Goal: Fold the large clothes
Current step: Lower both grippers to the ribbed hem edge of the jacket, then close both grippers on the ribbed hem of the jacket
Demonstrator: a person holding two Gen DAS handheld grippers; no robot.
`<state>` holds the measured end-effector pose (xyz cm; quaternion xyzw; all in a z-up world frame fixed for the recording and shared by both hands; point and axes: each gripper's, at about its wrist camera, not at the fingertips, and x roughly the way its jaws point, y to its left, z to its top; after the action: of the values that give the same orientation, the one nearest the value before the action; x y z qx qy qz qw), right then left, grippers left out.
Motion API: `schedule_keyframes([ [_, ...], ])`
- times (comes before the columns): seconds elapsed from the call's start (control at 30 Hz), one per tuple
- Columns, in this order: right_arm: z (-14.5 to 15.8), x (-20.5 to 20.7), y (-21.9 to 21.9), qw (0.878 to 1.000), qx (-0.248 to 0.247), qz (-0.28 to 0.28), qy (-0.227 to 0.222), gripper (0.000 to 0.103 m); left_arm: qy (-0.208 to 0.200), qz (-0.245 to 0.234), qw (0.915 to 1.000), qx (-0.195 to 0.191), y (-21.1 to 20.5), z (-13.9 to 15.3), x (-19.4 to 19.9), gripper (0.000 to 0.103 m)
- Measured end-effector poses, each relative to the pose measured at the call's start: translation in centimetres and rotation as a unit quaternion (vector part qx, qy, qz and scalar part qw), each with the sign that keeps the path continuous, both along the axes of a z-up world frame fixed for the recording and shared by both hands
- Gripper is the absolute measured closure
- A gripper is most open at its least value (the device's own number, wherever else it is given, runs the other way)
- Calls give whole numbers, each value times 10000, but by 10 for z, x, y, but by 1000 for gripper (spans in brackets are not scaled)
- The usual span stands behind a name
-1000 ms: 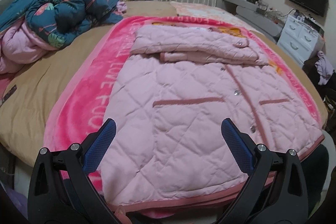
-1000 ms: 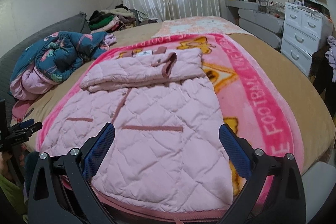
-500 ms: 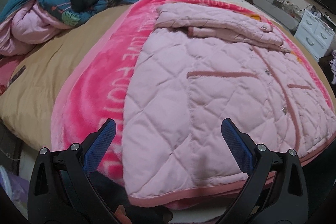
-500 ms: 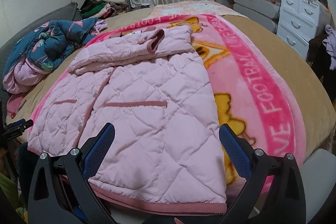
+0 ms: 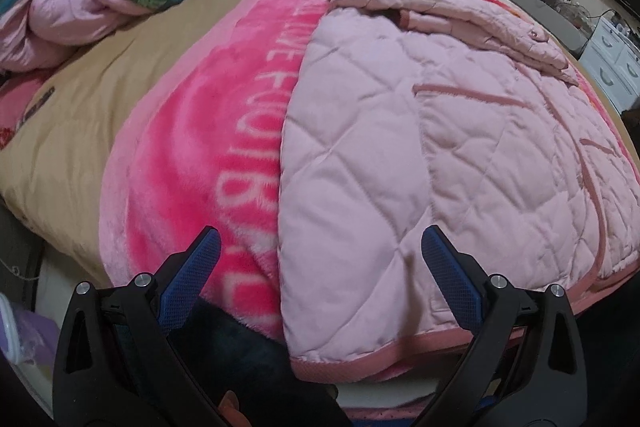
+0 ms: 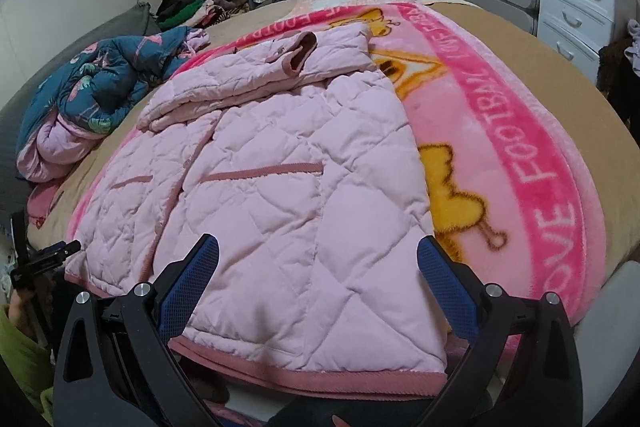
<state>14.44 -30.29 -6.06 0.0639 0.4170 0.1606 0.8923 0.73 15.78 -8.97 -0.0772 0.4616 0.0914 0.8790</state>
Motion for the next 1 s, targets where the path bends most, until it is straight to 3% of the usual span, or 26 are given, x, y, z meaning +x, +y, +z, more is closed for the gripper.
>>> schedule_keyframes([
  [0.2, -9, -2, -8, 9996, -212, -76, 160, 4, 187, -293, 9986, -394, -7, -17, 3, 9],
  [0.4, -26, -2, -17, 9977, -369, -58, 572, 4, 232, -429, 9981, -381, -17, -24, 9, 9],
  [0.6, -49, 6, -27, 9921, -110, -251, 1225, 4, 223, -436, 9978, -447, -14, -26, 10, 9],
  [0.87, -54, 6, -30, 9879, 350, -133, 1505, 5, 217, -429, 9973, -559, -11, -27, 10, 9],
  [0.97, -57, 2, -28, 9848, 729, 44, 1579, 32, 214, -404, 9972, -596, -11, -28, 10, 9],
  [1.0, -58, 2, -27, 9850, 712, 12, 1572, 34, 216, -391, 9972, -608, -10, -28, 10, 9],
])
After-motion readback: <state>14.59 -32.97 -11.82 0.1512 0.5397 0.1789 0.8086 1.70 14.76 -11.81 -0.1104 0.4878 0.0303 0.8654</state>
